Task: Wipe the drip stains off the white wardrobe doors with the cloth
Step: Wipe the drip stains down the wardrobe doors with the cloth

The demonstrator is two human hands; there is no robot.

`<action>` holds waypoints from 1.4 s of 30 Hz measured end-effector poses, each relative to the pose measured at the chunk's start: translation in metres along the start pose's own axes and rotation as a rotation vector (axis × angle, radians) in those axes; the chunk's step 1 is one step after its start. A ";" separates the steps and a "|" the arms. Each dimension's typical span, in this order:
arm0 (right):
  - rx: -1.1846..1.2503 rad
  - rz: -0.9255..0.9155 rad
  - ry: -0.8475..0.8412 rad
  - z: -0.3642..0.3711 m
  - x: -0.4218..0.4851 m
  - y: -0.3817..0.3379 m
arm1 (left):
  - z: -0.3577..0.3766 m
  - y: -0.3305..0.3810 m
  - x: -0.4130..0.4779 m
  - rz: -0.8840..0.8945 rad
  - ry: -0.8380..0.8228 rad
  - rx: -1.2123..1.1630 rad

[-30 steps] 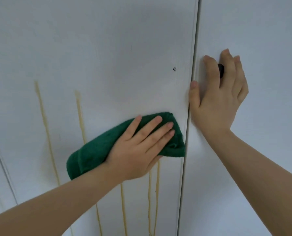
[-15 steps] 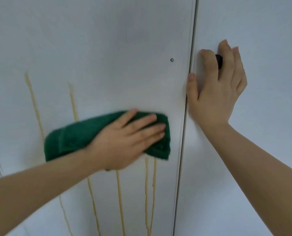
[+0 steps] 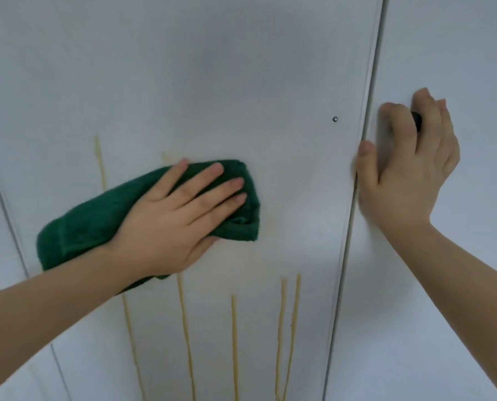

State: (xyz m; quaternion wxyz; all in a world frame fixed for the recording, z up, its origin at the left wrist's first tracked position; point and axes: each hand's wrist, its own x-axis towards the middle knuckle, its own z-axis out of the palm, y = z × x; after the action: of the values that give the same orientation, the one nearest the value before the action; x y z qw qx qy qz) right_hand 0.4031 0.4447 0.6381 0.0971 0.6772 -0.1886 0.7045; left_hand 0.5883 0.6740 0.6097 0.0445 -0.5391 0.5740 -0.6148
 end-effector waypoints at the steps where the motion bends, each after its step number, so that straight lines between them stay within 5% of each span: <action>1: -0.003 0.003 -0.002 -0.002 0.000 -0.001 | -0.003 -0.015 -0.012 -0.015 -0.010 0.001; 6: -0.003 -0.202 0.179 0.003 0.009 -0.044 | -0.005 -0.024 -0.007 -0.066 0.024 0.040; 10: 0.048 -0.427 0.147 0.030 0.016 -0.105 | -0.004 -0.014 0.009 -0.019 0.059 0.035; 16: 0.022 -0.525 0.082 0.052 0.003 -0.140 | -0.011 -0.085 -0.071 -0.001 -0.041 0.026; 23: -0.068 -0.538 0.063 0.058 0.000 -0.143 | -0.009 -0.063 -0.030 -0.117 0.094 0.003; 28: -0.077 -0.540 0.083 0.057 0.001 -0.143 | -0.009 -0.085 -0.052 -0.033 0.044 -0.005; 34: -0.068 -0.530 0.097 0.060 -0.001 -0.144 | -0.009 -0.077 -0.053 -0.265 0.108 0.052; 39: -0.076 -0.538 0.116 0.060 0.002 -0.141 | 0.000 -0.055 -0.052 -0.034 0.016 0.054; 42: -0.065 -0.531 0.118 0.061 -0.001 -0.142 | -0.008 -0.072 -0.091 -0.071 -0.018 0.005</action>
State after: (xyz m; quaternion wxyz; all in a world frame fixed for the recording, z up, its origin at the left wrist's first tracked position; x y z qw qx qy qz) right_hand 0.5145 0.5502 0.6567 0.3110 0.6572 -0.0209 0.6862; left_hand 0.6612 0.7648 0.6103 0.0293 -0.5646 0.5527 -0.6123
